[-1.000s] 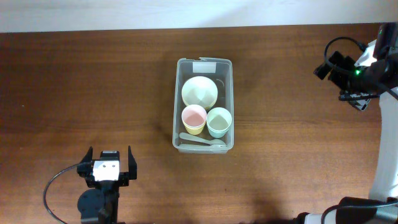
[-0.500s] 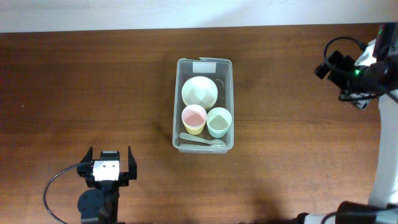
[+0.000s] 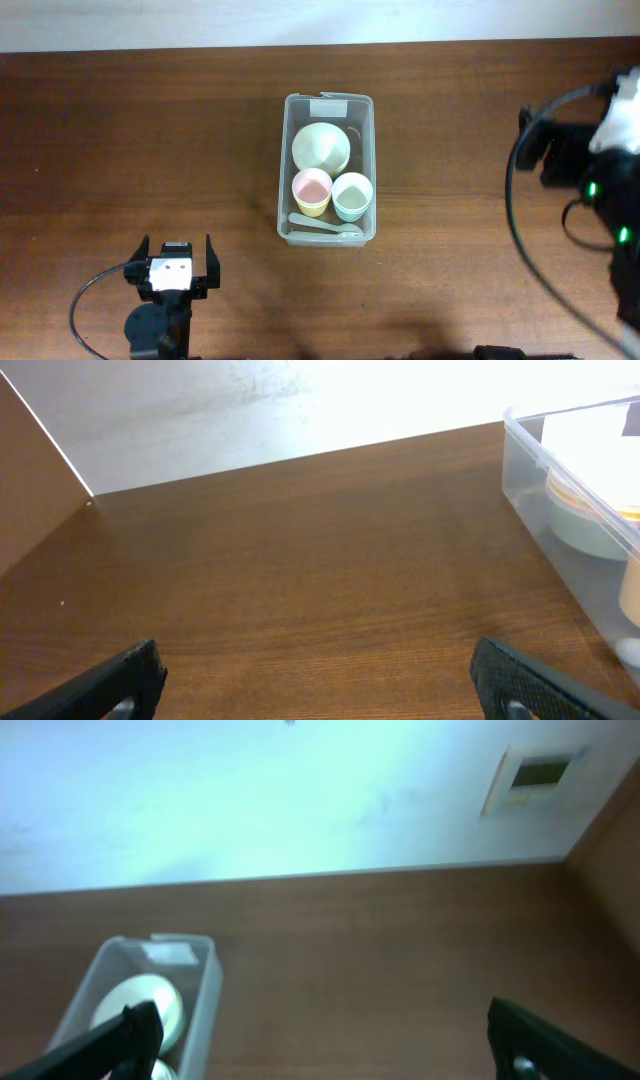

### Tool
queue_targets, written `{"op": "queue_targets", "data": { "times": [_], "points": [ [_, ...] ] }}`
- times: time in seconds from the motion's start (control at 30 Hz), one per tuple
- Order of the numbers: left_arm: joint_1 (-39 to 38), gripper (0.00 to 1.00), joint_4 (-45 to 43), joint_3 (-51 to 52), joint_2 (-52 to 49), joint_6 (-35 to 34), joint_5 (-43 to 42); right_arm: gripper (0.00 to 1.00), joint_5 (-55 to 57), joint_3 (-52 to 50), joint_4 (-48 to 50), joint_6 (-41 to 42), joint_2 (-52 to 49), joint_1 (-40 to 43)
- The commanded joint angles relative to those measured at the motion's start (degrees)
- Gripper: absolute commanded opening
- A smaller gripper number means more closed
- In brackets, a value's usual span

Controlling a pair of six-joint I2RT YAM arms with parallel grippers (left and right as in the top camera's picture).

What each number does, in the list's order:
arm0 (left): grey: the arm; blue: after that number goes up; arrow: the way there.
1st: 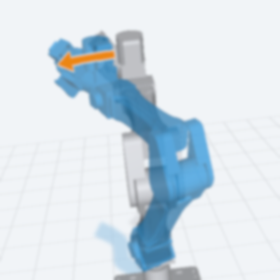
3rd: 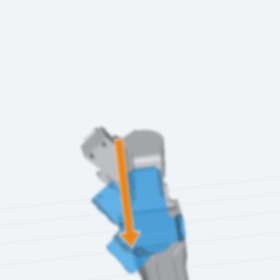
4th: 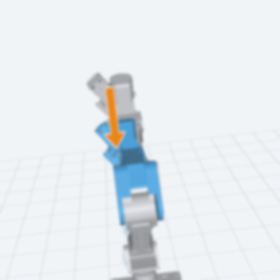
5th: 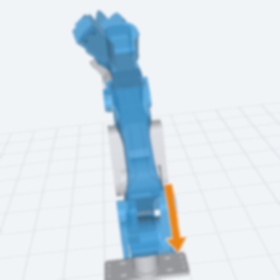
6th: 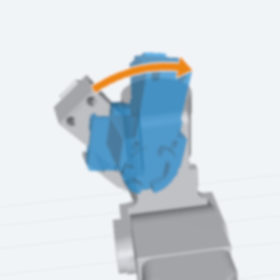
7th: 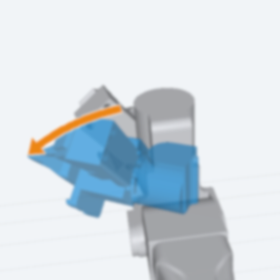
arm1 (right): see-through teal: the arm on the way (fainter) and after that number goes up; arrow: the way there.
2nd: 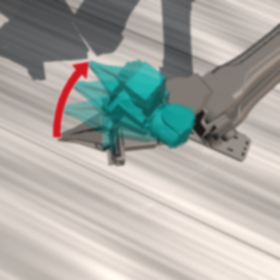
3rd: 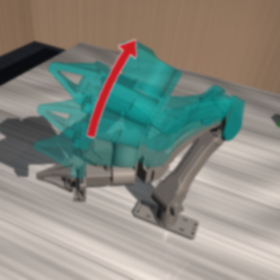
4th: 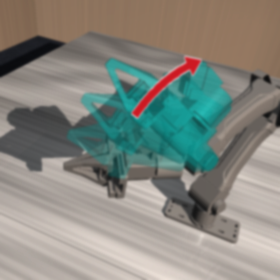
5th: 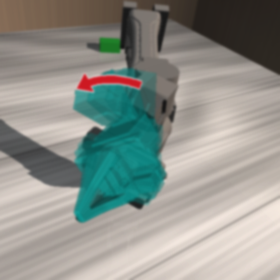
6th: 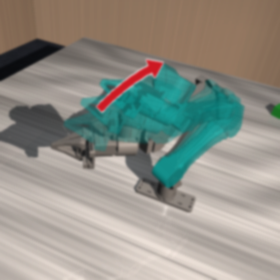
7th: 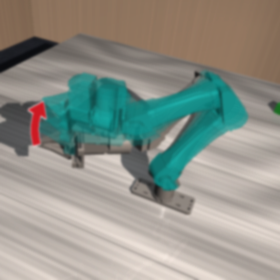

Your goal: Pack container

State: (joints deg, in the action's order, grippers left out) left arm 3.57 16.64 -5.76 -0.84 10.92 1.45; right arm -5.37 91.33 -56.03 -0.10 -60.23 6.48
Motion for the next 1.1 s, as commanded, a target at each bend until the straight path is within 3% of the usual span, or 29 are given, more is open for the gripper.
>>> {"op": "queue_targets", "data": {
  "times": [0.0,0.3,0.6,0.8,1.07],
  "points": [
    [0.35,1.0,-0.31,0.66,0.55,0.7,-0.66,0.99,0.87,-10.86,3.43,-5.46,7.02,-0.48],
    [0.35,1.0,-0.31,0.66,0.55,0.7,-0.66,0.99,-6.38,-44.26,17.29,-5.46,30.62,-0.48],
    [0.35,1.0,-0.31,0.66,0.55,0.7,-0.66,0.99,-9.07,-68.41,21.0,-5.44,50.45,-0.48],
    [0.35,1.0,-0.31,0.66,0.55,0.7,-0.66,0.99,-9.25,-75.65,21.0,-5.44,59.84,-0.48],
    [0.35,1.0,-0.31,0.63,0.55,0.7,-0.66,0.99,-9.03,-78.68,21.38,-5.46,59.93,-0.46]
  ]
}}
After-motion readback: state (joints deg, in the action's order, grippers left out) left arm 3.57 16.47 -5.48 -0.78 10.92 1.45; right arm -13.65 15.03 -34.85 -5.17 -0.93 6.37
